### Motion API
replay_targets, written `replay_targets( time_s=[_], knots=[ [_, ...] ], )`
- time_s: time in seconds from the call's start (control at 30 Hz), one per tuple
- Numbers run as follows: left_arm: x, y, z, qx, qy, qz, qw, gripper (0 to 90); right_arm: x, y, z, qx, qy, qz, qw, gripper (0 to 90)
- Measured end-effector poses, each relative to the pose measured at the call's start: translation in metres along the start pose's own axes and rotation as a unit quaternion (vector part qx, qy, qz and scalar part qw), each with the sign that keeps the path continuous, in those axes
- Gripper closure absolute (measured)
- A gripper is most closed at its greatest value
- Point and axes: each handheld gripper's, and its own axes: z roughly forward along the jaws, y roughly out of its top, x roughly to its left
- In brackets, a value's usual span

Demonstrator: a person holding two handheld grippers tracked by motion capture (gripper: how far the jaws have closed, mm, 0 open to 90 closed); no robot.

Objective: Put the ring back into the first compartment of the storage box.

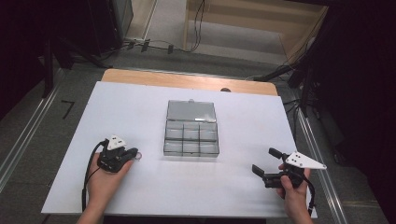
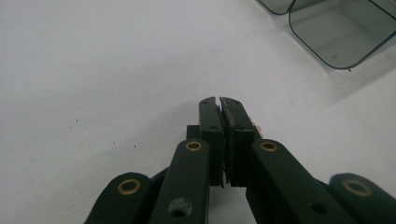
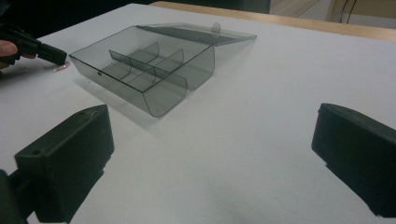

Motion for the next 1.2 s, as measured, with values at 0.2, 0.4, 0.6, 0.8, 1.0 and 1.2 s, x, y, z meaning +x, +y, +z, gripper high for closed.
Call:
replay_targets(
  time_s=[0.2, 0.4, 0.6, 0.8, 1.0, 1.2],
  knots=[
    [0.0, 0.0, -0.001, -0.001, -0.006, -0.002, 1.0, 88.0, 0.0, 0.0, 0.0, 0.0, 0.001, 0.0, 1.0, 0.0],
    [0.0, 0.001, -0.003, -0.01, -0.013, -0.004, 0.9999, 88.0, 0.0, 0.0, 0.0, -0.001, 0.001, -0.001, 1.0, 0.0],
    [-0.002, 0.004, -0.007, -0.02, -0.018, -0.002, 0.9996, 88.0, -0.001, 0.0, 0.0, -0.003, 0.002, 0.001, 1.0, 0.0],
    [-0.005, 0.007, -0.011, -0.028, -0.022, 0.001, 0.9994, 88.0, -0.001, 0.0, 0.0, -0.003, 0.002, 0.001, 1.0, 0.0],
    [-0.007, 0.01, -0.015, -0.034, -0.026, 0.003, 0.9991, 88.0, -0.001, 0.0, -0.001, -0.005, 0.0, 0.001, 1.0, 0.0],
    [-0.01, 0.013, -0.017, -0.041, -0.03, 0.007, 0.9987, 88.0, -0.001, 0.001, -0.002, -0.005, -0.001, 0.002, 1.0, 0.0]
  ],
)
